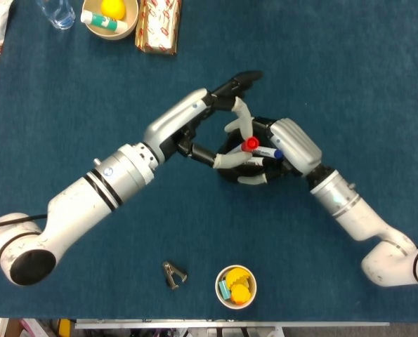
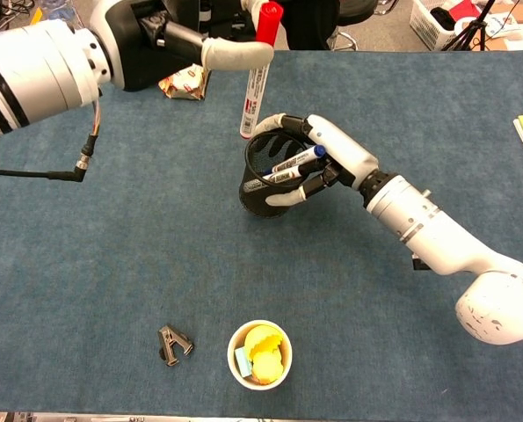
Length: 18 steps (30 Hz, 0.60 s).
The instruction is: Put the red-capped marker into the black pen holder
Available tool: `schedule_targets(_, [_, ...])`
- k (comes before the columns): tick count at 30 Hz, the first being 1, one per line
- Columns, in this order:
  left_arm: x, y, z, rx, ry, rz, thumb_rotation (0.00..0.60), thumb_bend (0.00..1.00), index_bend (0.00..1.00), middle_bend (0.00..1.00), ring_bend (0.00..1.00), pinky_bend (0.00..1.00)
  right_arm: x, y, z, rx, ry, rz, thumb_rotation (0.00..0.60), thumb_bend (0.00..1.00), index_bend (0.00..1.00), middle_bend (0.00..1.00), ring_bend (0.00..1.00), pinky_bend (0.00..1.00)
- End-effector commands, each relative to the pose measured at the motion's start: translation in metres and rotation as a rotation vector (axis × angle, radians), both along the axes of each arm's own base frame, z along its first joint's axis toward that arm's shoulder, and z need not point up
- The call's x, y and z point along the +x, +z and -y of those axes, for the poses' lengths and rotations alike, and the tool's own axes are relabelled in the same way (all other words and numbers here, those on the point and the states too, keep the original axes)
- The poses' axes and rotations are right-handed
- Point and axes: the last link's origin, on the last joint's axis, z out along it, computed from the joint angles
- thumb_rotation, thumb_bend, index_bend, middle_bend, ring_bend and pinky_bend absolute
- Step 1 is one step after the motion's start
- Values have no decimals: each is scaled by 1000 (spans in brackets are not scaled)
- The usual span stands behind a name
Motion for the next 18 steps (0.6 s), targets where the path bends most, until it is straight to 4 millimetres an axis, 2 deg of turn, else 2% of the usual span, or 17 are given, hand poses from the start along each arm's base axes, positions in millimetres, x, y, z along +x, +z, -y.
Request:
schedule_targets(1, [1,-5,1,-13,-1,5,600,268,668,25,0,44,2,-1,-1,6,1,6,600,0,522,567,473,461])
schedule_targets(18, [2,-11,-2,-28,4,-13,600,268,669,29,0,44,12,-8,-4,70,7,25,600,0,522,569,473,461])
